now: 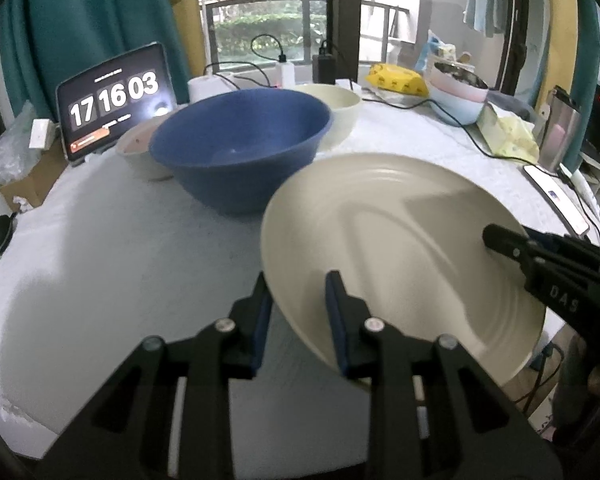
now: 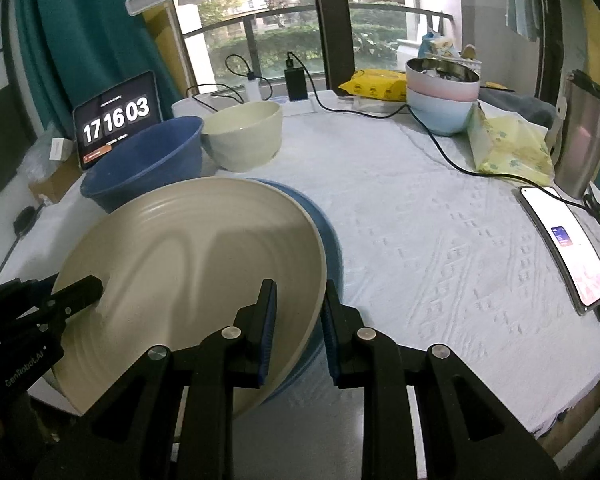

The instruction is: Organize plates and bowls

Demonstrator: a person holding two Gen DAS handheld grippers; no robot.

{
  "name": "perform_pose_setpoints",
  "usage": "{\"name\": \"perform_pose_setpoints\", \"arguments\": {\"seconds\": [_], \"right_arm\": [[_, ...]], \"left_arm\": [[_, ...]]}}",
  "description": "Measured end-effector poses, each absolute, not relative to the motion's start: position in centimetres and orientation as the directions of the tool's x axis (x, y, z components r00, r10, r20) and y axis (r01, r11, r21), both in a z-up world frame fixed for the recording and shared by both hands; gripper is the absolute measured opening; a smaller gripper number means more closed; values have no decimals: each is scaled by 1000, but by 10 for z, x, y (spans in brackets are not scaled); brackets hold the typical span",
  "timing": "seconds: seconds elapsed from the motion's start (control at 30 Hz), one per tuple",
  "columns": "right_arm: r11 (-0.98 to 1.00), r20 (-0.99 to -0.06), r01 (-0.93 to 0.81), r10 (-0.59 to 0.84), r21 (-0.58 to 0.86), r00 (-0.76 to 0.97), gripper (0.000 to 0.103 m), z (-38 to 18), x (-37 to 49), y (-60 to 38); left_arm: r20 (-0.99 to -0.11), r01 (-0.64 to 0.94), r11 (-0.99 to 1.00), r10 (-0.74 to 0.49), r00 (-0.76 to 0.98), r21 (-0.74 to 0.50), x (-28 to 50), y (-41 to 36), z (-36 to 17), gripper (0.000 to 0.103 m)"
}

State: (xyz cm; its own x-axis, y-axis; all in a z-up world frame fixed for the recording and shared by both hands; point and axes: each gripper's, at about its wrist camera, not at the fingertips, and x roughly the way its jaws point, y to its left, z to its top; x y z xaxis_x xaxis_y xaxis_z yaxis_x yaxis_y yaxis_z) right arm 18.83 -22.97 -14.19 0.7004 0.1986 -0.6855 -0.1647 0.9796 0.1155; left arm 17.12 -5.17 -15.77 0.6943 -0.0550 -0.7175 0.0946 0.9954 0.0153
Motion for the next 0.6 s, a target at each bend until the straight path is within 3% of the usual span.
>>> {"name": "perform_pose_setpoints", "arguments": {"seconds": [0.6], "right_arm": [[986, -705, -138, 166, 97, 690, 24, -148, 212, -238]], "left_arm": [[-741, 113, 993, -67, 668, 12, 194, -62, -167, 30]]}}
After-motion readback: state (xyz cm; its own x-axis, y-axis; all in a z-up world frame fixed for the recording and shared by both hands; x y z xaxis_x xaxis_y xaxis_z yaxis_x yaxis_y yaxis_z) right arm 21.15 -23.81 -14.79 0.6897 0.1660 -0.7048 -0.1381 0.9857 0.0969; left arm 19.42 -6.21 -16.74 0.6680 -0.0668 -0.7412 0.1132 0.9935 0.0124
